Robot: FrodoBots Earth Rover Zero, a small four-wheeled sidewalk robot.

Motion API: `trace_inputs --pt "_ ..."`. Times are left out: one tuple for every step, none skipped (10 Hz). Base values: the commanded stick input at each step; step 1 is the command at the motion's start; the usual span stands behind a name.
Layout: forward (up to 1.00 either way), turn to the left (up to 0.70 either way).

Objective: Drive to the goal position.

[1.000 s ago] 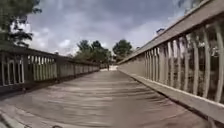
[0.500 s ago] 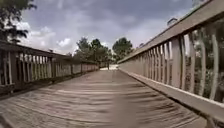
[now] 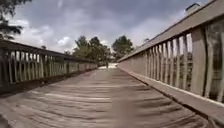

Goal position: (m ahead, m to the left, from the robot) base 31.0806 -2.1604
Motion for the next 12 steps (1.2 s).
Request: trace_inputs --pt "0.7 0.0" --pt "0.7 0.0" --pt "0.7 0.0" --pt "0.7 0.0" --pt "0.7 0.0" --pt "0.7 0.0" --pt "0.7 0.0" --pt "0.7 0.0" --pt "0.7 0.0" --pt "0.7 0.0" --pt "0.7 0.0" --pt "0.7 0.0"
